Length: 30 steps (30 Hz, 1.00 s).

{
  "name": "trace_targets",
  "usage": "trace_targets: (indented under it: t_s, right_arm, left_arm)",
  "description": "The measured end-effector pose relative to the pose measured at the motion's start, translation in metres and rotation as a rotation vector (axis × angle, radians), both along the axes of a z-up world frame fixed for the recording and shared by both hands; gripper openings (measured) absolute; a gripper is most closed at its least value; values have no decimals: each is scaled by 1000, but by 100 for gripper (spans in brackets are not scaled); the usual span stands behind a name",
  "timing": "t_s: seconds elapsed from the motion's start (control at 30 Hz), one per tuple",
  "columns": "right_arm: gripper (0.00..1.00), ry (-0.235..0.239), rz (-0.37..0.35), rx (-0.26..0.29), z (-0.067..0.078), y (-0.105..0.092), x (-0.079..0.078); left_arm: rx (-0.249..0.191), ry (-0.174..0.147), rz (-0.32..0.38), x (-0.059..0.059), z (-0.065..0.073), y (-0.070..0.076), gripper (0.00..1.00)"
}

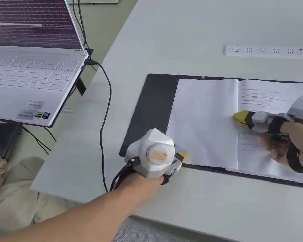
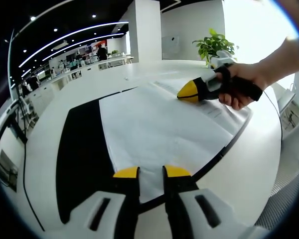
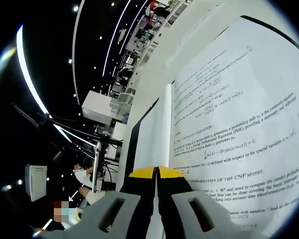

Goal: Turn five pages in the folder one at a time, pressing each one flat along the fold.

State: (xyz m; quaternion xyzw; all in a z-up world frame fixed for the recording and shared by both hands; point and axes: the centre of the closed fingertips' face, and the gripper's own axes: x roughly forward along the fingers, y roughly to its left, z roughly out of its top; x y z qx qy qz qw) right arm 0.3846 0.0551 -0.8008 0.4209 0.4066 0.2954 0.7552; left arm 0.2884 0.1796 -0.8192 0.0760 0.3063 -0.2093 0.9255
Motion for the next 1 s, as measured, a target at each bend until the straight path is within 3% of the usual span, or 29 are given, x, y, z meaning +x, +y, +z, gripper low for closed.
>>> trace_targets:
  t_s: [0.57, 1.0]
  right_arm:
    - [0, 11, 33, 1, 0, 0, -26]
    - [0, 31, 76, 7, -2, 1, -55]
  left_arm:
    - [4, 1, -3, 1, -1, 1, 16]
    - [8, -2, -4, 1, -2, 0, 16]
